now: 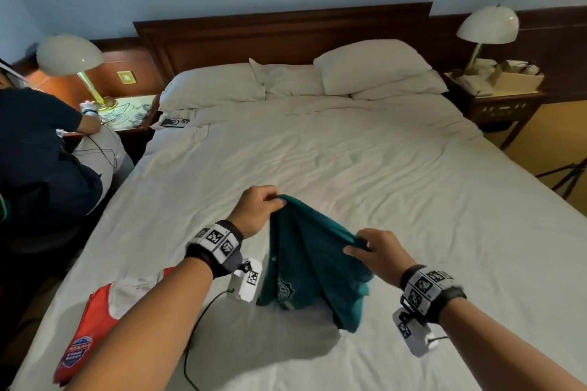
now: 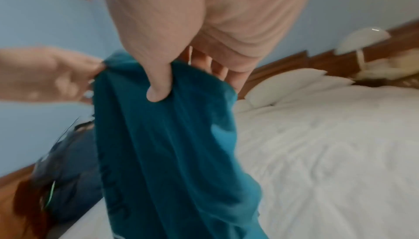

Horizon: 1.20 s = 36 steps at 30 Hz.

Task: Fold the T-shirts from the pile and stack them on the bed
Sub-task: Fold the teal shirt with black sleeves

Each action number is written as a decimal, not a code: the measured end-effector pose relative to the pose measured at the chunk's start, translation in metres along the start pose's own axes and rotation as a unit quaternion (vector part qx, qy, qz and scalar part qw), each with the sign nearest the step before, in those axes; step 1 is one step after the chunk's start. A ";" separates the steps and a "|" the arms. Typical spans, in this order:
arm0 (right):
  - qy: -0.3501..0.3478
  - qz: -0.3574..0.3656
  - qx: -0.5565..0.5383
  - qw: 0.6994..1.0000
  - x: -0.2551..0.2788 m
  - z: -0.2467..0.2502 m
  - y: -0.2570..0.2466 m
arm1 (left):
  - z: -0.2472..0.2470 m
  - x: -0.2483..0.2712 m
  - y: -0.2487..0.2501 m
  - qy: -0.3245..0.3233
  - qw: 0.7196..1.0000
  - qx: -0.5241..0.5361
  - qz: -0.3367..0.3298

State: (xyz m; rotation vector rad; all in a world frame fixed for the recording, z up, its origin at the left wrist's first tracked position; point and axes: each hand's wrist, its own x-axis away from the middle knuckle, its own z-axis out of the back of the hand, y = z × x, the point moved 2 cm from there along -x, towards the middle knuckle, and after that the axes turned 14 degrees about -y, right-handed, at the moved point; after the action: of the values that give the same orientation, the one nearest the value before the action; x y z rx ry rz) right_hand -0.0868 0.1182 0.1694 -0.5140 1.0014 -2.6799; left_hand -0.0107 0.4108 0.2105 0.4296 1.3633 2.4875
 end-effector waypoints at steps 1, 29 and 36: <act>0.022 0.001 -0.015 1.000 0.004 0.000 0.007 | 0.009 0.003 -0.008 0.019 1.000 -0.014 0.014; 0.005 -0.020 -0.056 0.998 0.008 0.005 0.005 | -0.058 0.018 0.012 -0.110 0.991 0.069 -0.023; 0.070 0.091 -0.333 0.936 0.007 0.006 -0.017 | -0.056 0.032 0.015 -0.073 0.974 0.213 -0.002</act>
State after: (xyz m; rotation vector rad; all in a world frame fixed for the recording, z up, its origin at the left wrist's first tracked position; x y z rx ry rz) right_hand -0.0920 0.1246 0.1866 -0.3174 1.9079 -2.1888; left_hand -0.0628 0.3716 0.1985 0.6814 1.8290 2.1005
